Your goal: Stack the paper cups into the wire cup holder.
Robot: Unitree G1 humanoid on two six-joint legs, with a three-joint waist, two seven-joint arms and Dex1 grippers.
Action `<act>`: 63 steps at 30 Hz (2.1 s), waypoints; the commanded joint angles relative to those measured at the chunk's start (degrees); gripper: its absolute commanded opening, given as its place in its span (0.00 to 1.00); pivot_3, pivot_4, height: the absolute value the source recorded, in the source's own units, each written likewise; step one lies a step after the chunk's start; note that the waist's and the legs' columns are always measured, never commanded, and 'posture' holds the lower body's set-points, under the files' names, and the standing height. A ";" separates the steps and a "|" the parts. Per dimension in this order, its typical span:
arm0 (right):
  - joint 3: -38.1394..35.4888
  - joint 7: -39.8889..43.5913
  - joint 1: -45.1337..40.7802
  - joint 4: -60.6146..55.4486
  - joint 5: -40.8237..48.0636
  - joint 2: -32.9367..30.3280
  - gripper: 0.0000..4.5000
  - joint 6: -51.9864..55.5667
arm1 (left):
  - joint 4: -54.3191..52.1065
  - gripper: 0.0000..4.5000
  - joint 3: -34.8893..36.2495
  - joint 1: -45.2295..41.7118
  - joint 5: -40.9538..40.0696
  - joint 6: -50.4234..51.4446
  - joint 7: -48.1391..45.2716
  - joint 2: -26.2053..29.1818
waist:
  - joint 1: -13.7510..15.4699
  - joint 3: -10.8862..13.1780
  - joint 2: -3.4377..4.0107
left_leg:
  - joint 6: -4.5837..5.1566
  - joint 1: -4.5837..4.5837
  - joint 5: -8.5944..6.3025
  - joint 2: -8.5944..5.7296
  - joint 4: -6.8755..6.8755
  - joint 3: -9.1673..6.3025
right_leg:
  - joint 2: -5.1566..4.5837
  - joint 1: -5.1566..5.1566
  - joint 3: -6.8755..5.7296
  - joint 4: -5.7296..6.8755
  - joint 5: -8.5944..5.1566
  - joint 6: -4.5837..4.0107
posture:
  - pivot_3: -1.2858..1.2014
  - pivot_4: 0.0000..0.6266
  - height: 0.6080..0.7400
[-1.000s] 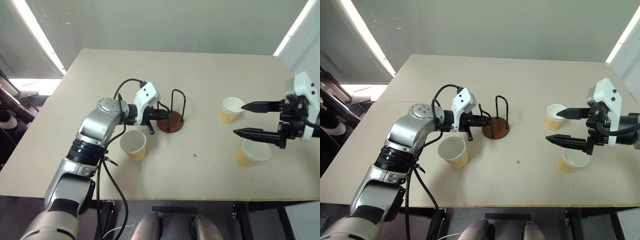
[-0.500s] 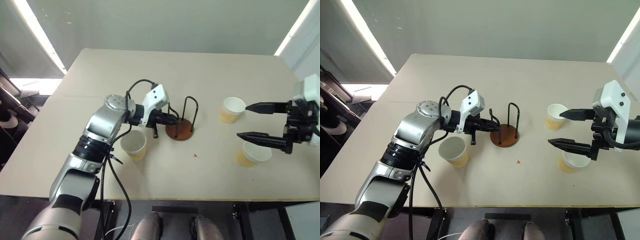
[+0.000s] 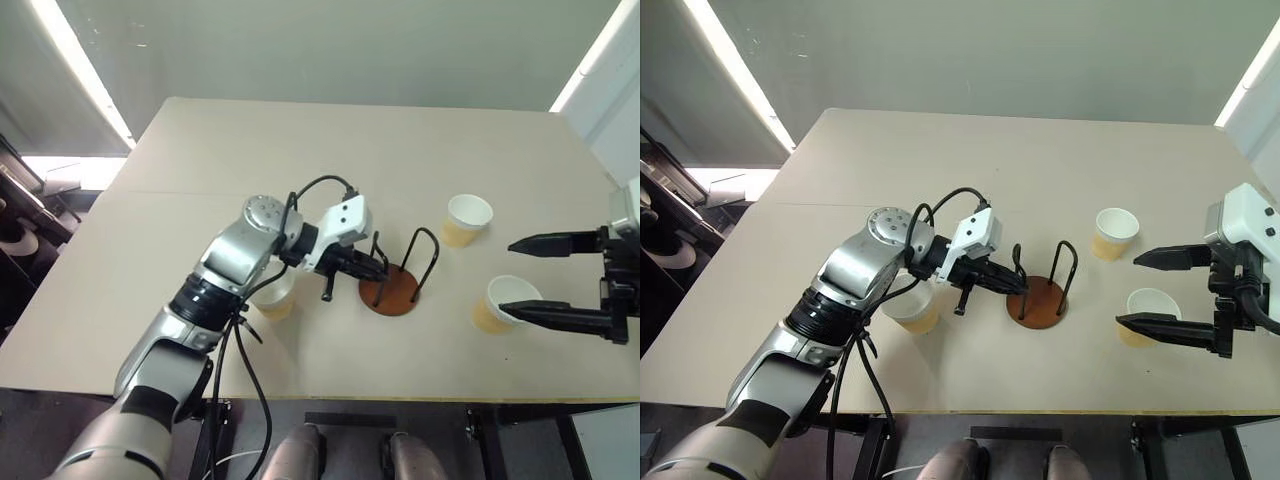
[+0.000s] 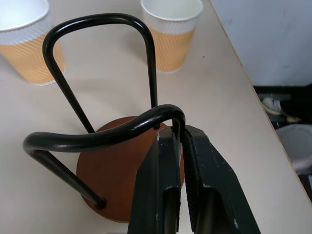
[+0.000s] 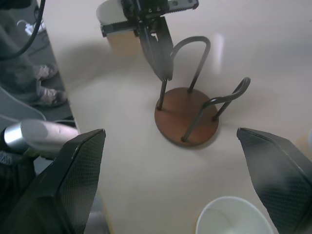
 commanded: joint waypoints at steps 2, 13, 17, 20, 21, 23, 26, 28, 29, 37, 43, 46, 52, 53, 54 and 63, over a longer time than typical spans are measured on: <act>-2.24 1.61 0.77 0.19 -1.78 -1.37 1.00 -1.96 | -0.57 0.00 -1.11 0.12 1.21 -3.09 0.00 -1.05 | 0.00 0.00 0.00 | 0.00 0.00 0.00 0.00 0.01 0.00 | 0.00 0.01 0.00 0.00 0.00 0.00 | 0.52 0.24 1.00; -1.68 1.54 1.84 -0.13 -3.05 -0.81 1.00 -3.64 | 0.09 0.00 -2.65 2.13 2.70 -3.95 0.17 -2.95 | 0.02 -0.01 0.00 | 0.03 0.04 0.00 0.00 0.02 0.01 | 0.00 0.06 0.00 0.01 0.01 0.01 | 0.52 0.24 1.00; -1.64 1.30 2.03 -0.34 -2.83 -0.57 1.00 -3.67 | 1.36 0.19 -3.63 2.32 4.55 -5.30 0.40 -2.50 | 0.00 -0.02 0.02 | 0.04 0.11 -0.01 0.00 0.04 0.00 | 0.00 0.13 0.00 0.01 0.01 0.02 | 0.52 0.24 1.00; -1.41 1.23 2.10 -0.41 -2.80 -0.55 1.00 -3.77 | 1.37 0.41 -3.44 2.25 5.16 -6.03 0.61 -2.39 | -0.01 -0.02 0.02 | 0.04 0.10 -0.01 0.01 0.03 0.01 | 0.00 0.11 0.00 0.02 0.01 0.02 | 0.52 0.24 1.00; -1.27 1.21 2.09 -0.38 -2.80 -0.58 1.00 -3.81 | 1.18 0.50 -3.35 2.20 5.63 -6.57 0.83 -2.07 | 0.00 -0.02 0.02 | 0.04 0.10 -0.01 0.00 0.04 0.00 | 0.00 0.10 0.00 0.02 0.01 0.02 | 0.52 0.24 1.00; -1.07 1.17 2.07 -0.34 -2.83 -0.62 1.00 -3.89 | 0.99 0.66 -3.13 2.12 6.11 -7.16 1.12 -1.71 | -0.01 -0.02 0.02 | 0.04 0.10 -0.01 0.00 0.04 0.00 | 0.00 0.11 0.00 0.01 0.01 0.02 | 0.52 0.24 1.00; -0.64 1.02 1.74 -0.14 -2.65 -0.79 1.00 -3.89 | 1.18 0.90 -1.98 1.47 5.92 -7.20 1.43 -1.26 | -0.01 -0.02 0.02 | 0.04 0.10 -0.01 0.00 0.04 0.01 | 0.00 0.11 0.00 0.02 0.01 0.02 | 0.52 0.24 1.00; -0.41 0.96 1.57 0.04 -2.57 -0.89 1.00 -3.89 | 1.35 0.99 -1.34 1.04 5.77 -7.07 1.83 -1.10 | -0.01 -0.02 0.02 | 0.05 0.10 -0.01 0.00 0.04 0.01 | 0.00 0.11 0.00 0.02 0.01 0.02 | 0.52 0.24 1.00; -0.28 0.93 1.54 0.09 -2.62 -0.89 1.00 -3.98 | 1.35 0.99 -0.94 0.84 5.57 -6.75 1.93 -0.98 | -0.01 -0.02 0.02 | 0.05 0.10 -0.01 0.00 0.04 0.01 | 0.00 0.11 0.00 0.01 0.01 0.02 | 0.52 0.24 1.00; 4.42 -1.32 -1.06 2.19 -4.49 -2.62 1.00 -5.21 | -2.35 0.99 4.72 -1.51 3.20 -3.58 1.56 3.11 | -0.05 -0.02 0.02 | 0.05 0.09 -0.01 0.00 0.04 0.01 | 0.01 0.10 0.00 0.01 0.01 0.02 | 0.52 0.24 1.00; 14.15 -3.85 -8.47 7.98 -9.21 -3.87 1.00 -9.67 | -3.05 0.99 9.08 -2.98 1.65 -0.76 2.29 7.07 | -0.26 -0.02 0.02 | 0.06 0.11 -0.01 0.01 0.04 0.01 | 0.01 0.09 0.01 0.00 0.02 0.03 | 0.52 0.24 1.00; 20.34 -4.14 -14.29 12.26 -13.41 -3.51 1.00 -13.89 | -2.84 0.99 11.21 -4.08 0.00 1.58 2.64 8.31 | -0.34 -0.02 0.02 | 0.07 0.10 0.00 0.01 0.04 0.01 | 0.01 0.07 0.00 0.03 0.02 0.03 | 0.52 0.24 1.00; 37.96 -1.99 -29.15 28.45 -31.92 -0.56 1.00 -27.89 | -1.18 0.99 15.16 -5.05 -2.13 5.41 3.10 12.80 | -0.66 -0.02 0.02 | 0.10 0.06 0.00 0.00 0.02 -0.01 | 0.00 0.00 -0.01 0.01 0.02 0.04 | 0.52 0.24 1.00; 40.75 -0.91 -31.49 31.02 -34.81 0.42 1.00 -30.05 | -1.19 0.99 15.54 -4.85 -2.24 5.83 3.37 13.42 | -0.90 -0.01 0.02 | 0.11 0.07 0.00 0.02 0.03 -0.01 | 0.01 0.00 -0.01 0.01 0.03 0.04 | 0.52 0.24 1.00; 42.87 0.13 -33.30 32.97 -37.06 1.38 1.00 -31.67 | -1.42 0.99 15.84 -4.69 -2.58 6.32 3.55 13.79 | -1.02 -0.01 0.02 | 0.13 0.07 0.01 0.02 0.01 -0.01 | -0.03 -0.02 0.01 0.02 0.03 0.06 | 0.52 0.24 1.00; 53.79 7.56 -45.08 47.28 -51.21 11.09 1.00 -42.77 | -5.28 0.99 17.70 -3.24 -7.53 11.54 3.51 15.69 | -1.22 -0.01 0.02 | 0.15 -0.06 0.02 0.01 -0.04 -0.03 | 0.00 -0.12 -0.04 -0.06 0.03 0.05 | 0.52 0.24 1.00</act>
